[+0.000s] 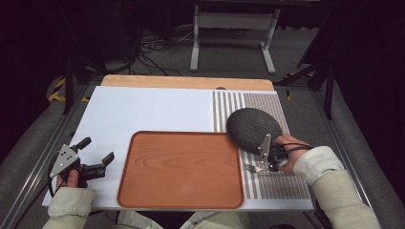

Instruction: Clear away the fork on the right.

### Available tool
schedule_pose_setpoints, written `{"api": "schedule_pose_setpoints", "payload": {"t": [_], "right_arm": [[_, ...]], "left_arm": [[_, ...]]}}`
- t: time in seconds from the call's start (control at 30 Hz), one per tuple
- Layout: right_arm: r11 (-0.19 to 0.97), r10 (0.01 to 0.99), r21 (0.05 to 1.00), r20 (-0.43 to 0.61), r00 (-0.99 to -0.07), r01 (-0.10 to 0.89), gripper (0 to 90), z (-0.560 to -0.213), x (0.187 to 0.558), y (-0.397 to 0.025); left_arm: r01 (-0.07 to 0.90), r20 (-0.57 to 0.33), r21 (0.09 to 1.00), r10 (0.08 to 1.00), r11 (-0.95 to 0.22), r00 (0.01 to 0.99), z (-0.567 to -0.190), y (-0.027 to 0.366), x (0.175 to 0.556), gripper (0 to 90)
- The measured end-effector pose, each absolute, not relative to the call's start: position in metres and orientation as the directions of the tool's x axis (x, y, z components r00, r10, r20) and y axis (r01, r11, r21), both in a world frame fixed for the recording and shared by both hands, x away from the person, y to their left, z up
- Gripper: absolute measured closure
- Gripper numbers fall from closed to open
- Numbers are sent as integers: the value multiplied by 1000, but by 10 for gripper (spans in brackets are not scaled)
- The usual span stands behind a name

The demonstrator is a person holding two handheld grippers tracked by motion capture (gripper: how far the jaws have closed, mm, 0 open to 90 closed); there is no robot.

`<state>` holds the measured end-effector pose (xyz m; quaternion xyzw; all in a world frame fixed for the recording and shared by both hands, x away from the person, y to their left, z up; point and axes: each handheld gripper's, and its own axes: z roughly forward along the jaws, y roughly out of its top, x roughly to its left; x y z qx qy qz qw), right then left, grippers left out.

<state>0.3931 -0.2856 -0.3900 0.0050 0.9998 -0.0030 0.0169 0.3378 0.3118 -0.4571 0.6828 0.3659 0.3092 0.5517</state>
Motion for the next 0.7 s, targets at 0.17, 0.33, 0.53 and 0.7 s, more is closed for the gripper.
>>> {"api": "schedule_pose_setpoints", "payload": {"t": [0.17, 0.33, 0.53, 0.7], "right_arm": [[999, 42, 23, -52, -998, 41, 848, -381, 393, -287], [997, 59, 47, -71, -996, 56, 847, -372, 394, -289], [996, 79, 59, -91, -993, 74, 847, -362, 394, -290], [990, 110, 105, -125, -986, 97, 847, -350, 393, -289]], "left_arm": [[149, 29, 980, 840, -130, 541, -456, 311, 337, 1], [142, 32, 981, 839, -129, 542, -456, 310, 337, 1], [142, 34, 981, 837, -132, 546, -456, 310, 337, 1], [144, 35, 980, 836, -135, 548, -456, 310, 337, 1]]}}
